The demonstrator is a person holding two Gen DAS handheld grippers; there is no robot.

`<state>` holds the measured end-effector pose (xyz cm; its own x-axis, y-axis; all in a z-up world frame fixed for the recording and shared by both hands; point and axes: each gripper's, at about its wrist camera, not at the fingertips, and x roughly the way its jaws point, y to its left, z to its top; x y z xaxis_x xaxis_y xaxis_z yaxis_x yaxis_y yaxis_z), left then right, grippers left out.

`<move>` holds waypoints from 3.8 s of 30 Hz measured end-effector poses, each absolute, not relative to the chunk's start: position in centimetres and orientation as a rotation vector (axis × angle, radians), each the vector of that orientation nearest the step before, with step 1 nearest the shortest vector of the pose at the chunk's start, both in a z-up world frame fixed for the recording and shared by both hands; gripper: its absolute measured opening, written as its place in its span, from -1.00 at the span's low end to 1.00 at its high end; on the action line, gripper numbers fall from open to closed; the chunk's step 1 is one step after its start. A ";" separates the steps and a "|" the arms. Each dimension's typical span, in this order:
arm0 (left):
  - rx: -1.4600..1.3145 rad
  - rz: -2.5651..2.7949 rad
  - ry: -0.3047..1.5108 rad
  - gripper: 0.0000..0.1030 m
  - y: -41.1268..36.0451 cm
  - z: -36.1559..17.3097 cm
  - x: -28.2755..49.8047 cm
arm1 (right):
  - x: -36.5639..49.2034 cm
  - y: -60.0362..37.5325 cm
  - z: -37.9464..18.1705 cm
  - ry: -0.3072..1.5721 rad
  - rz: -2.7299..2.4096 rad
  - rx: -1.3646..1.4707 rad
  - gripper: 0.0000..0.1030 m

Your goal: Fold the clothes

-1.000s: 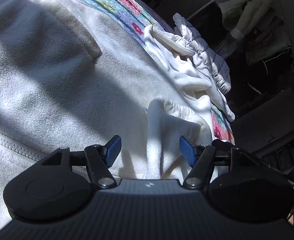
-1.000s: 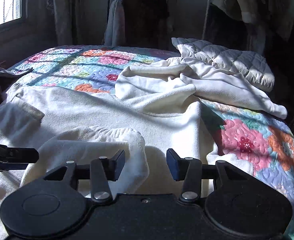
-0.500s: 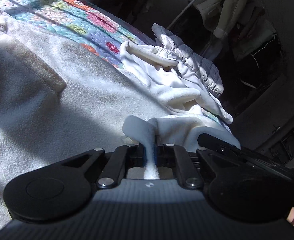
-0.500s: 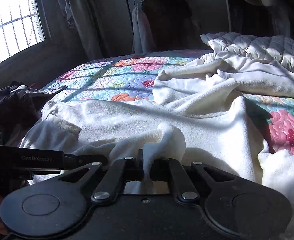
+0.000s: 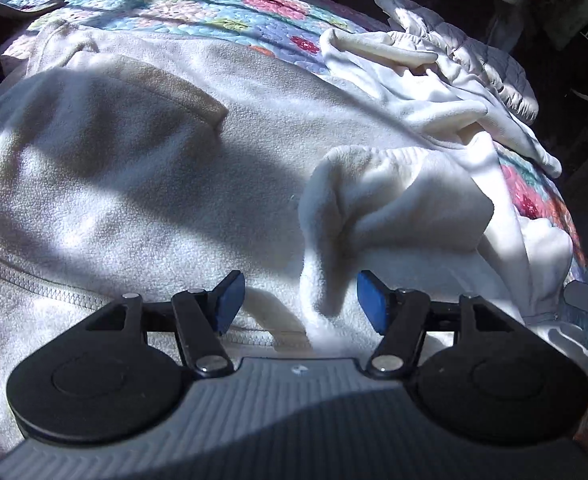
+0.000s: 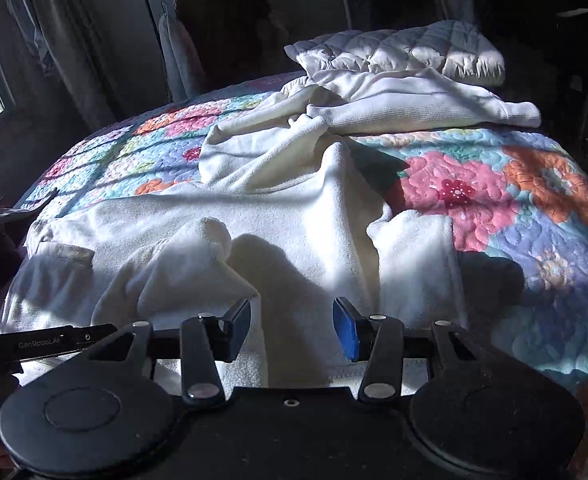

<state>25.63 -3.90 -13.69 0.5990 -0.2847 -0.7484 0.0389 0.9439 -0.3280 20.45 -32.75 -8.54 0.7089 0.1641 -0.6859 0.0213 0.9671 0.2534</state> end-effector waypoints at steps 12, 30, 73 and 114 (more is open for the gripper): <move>-0.336 -0.373 0.984 0.21 -3.9 -14.6 15.5 | 4.6 -30.7 -10.0 0.937 0.074 -0.003 0.24; -0.338 -0.423 1.098 0.05 -3.0 -16.5 13.8 | 2.0 -37.1 -12.8 1.031 0.097 0.197 -0.93; -0.487 -0.615 1.218 -0.70 -4.0 -17.1 9.6 | 1.1 -35.7 -13.9 1.135 0.143 0.083 -0.88; -0.181 -0.387 0.879 0.28 -2.6 -5.6 47.4 | 45.2 -22.3 -1.4 1.005 0.296 0.165 0.39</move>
<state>47.38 -2.55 -5.59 0.5747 -0.4017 -0.7130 0.2553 0.9158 -0.3102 45.24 -22.34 -1.41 0.5011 0.3186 -0.8047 -0.1678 0.9479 0.2708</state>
